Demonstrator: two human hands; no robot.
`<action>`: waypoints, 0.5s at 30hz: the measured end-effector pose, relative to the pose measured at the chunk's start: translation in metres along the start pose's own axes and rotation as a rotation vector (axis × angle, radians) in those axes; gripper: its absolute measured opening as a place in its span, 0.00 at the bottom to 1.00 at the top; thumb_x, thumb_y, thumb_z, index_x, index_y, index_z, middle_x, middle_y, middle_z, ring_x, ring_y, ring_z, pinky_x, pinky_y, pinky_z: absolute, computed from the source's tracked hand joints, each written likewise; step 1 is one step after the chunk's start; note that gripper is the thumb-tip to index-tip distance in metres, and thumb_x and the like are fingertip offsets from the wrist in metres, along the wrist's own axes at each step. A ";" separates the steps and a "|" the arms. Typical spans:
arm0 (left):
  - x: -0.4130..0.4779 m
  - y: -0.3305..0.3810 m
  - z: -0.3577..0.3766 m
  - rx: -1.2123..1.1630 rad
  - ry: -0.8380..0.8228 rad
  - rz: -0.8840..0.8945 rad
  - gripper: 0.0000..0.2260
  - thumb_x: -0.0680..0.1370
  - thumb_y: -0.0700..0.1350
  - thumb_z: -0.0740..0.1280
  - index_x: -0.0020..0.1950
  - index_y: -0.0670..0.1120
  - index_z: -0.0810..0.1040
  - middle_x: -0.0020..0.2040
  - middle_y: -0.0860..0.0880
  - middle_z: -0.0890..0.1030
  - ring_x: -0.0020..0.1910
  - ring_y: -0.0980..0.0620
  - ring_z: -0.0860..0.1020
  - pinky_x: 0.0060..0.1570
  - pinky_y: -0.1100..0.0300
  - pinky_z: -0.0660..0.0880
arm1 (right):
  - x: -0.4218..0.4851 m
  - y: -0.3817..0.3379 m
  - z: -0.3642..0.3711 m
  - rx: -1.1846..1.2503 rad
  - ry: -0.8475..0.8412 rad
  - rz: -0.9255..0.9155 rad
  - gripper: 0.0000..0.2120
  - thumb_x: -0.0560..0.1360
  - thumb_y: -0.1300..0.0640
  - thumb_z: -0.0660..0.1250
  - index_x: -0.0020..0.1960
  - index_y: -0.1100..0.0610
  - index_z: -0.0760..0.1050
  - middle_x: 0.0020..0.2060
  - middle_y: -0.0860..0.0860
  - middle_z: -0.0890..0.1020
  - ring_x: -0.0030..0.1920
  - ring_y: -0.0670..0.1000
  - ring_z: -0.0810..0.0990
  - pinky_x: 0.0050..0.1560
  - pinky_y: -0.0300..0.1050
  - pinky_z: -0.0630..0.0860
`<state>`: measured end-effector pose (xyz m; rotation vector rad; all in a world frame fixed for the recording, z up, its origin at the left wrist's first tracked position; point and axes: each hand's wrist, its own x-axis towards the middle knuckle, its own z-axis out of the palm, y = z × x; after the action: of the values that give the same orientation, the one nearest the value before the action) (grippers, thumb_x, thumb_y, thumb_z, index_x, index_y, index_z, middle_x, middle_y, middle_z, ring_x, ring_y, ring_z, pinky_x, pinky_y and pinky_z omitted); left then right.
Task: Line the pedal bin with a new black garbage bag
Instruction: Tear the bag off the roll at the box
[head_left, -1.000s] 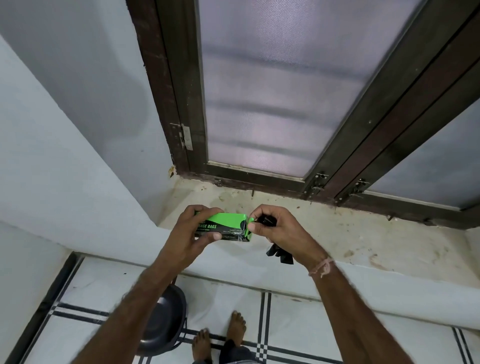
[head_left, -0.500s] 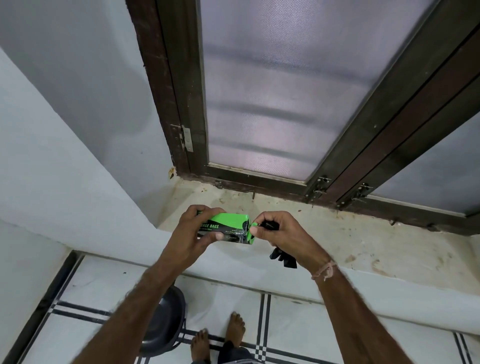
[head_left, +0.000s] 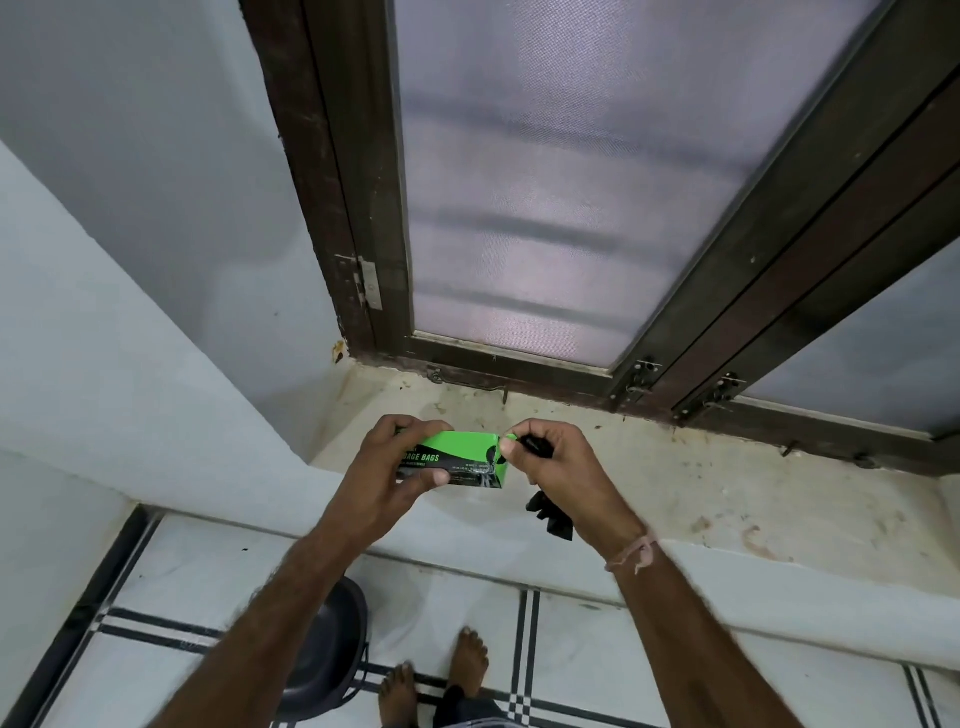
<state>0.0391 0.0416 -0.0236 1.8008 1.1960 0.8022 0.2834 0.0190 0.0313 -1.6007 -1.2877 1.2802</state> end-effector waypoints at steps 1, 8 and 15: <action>0.000 0.000 0.000 0.002 0.003 -0.007 0.24 0.74 0.61 0.69 0.68 0.54 0.79 0.60 0.50 0.73 0.62 0.50 0.75 0.59 0.62 0.77 | 0.001 0.001 0.001 -0.005 0.007 -0.009 0.06 0.80 0.59 0.72 0.50 0.62 0.83 0.23 0.40 0.74 0.26 0.42 0.69 0.34 0.47 0.75; 0.003 -0.002 0.001 0.054 0.070 -0.045 0.20 0.75 0.56 0.70 0.67 0.57 0.78 0.59 0.52 0.73 0.60 0.51 0.76 0.58 0.62 0.76 | 0.002 0.014 0.013 0.151 0.093 -0.055 0.07 0.78 0.68 0.71 0.56 0.62 0.81 0.36 0.46 0.82 0.31 0.45 0.76 0.34 0.42 0.78; 0.019 -0.014 0.007 0.226 0.073 -0.102 0.23 0.75 0.56 0.68 0.69 0.52 0.79 0.63 0.49 0.73 0.62 0.49 0.73 0.56 0.64 0.73 | 0.015 0.036 0.027 0.211 0.136 0.035 0.09 0.78 0.67 0.72 0.57 0.61 0.84 0.40 0.51 0.84 0.32 0.45 0.76 0.36 0.41 0.77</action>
<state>0.0458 0.0610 -0.0376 1.8860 1.4632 0.7019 0.2669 0.0229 -0.0128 -1.5375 -1.0111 1.2597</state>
